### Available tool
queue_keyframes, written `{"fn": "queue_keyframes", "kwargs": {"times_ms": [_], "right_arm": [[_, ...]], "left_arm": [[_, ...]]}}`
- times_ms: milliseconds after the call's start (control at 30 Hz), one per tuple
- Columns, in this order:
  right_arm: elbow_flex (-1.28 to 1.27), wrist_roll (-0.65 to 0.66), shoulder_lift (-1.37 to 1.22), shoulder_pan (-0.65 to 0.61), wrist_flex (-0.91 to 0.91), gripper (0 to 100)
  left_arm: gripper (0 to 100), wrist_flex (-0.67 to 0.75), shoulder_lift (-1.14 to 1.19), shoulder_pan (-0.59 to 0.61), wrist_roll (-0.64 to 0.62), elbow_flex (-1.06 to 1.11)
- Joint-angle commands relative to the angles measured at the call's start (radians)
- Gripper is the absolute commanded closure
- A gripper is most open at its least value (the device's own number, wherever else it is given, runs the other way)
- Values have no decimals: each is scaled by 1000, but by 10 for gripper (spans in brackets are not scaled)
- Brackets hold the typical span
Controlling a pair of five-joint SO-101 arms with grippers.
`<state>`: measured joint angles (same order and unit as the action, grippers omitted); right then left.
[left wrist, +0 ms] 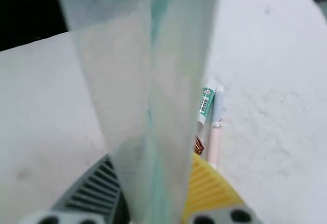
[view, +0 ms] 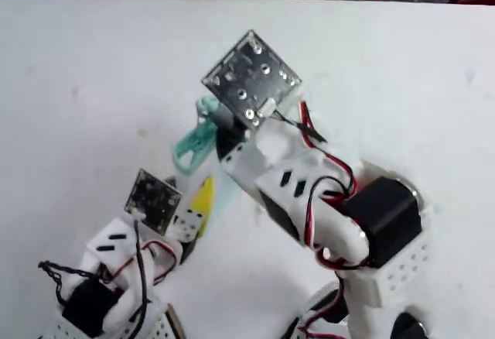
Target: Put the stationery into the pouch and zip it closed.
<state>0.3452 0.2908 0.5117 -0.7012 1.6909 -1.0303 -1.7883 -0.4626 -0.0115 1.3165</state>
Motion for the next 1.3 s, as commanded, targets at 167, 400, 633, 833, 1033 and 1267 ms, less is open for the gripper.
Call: {"fn": "queue_keyframes", "kwargs": {"times_ms": [167,400,633,833,1033,1267], "right_arm": [[-402,81,205,-41,-163,981],[-494,77,231,-41,-225,981],[-494,77,239,-42,-217,981],[-494,77,239,-42,-186,981],[-493,75,239,-42,-183,981],[-477,81,240,-42,-189,981]], "left_arm": [[922,37,-35,-27,21,71],[774,-110,-35,-24,6,-55],[801,26,-35,-24,14,-64],[853,89,-35,-24,14,-92],[854,87,-35,-24,14,-110],[965,54,-36,-33,15,-107]]}}
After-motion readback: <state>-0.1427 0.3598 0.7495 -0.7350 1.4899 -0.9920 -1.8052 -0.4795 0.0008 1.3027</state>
